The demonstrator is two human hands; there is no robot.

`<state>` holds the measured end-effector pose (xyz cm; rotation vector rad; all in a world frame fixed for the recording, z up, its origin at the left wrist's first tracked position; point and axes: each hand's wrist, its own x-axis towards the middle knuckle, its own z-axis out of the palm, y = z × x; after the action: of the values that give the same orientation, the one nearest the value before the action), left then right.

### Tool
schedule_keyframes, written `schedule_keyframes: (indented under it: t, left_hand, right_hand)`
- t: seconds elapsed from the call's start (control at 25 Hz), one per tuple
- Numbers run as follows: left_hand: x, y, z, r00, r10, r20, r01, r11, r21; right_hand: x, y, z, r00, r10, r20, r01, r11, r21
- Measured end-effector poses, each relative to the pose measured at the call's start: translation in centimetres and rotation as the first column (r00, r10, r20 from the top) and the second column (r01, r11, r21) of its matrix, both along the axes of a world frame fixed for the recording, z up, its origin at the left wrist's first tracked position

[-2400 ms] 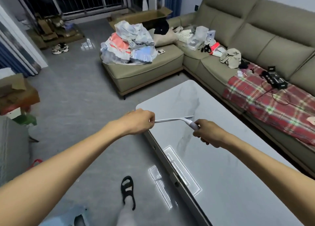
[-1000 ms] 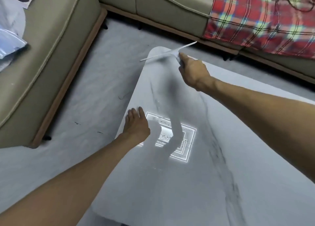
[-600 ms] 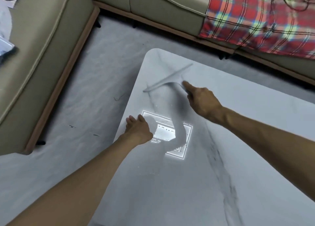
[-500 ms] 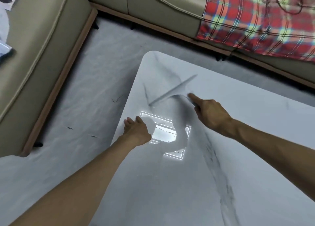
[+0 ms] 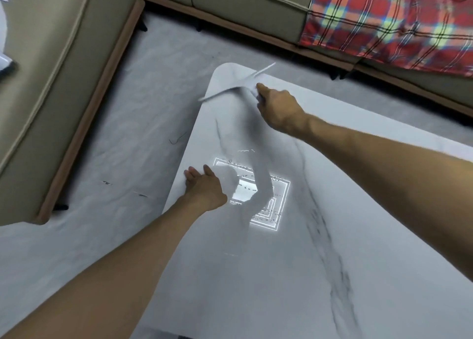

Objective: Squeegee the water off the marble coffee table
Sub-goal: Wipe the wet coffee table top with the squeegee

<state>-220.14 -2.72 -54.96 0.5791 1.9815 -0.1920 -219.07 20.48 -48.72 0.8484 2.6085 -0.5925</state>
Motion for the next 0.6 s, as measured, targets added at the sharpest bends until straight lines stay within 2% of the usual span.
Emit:
schedule_keyframes:
  t: [0.12,0.28,0.44,0.6]
  left_hand:
    - [-0.1,0.1,-0.1,1.000,0.012,0.011,-0.012,1.000,0.002]
    - [0.0,0.2,0.0,1.000,0.017,0.004,-0.017,1.000,0.003]
    - [0.0,0.2,0.0,1.000,0.018,0.003,-0.018,1.000,-0.001]
    - [0.2,0.3,-0.3,1.000,0.016,-0.011,-0.016,1.000,-0.017]
  right_hand:
    - [8.5,-0.5,0.9,0.999,0.025,0.028,-0.024,1.000,-0.016]
    - [18.6,-0.3,4.4,0.974,0.033,0.223,-0.027,0.999,-0.030]
    - [16.1,3.6,4.5,0.992,-0.095,0.084,0.089,0.993,0.074]
    - [11.2,6.1,2.0,0.949,-0.303,0.089,0.300,0.953,0.044]
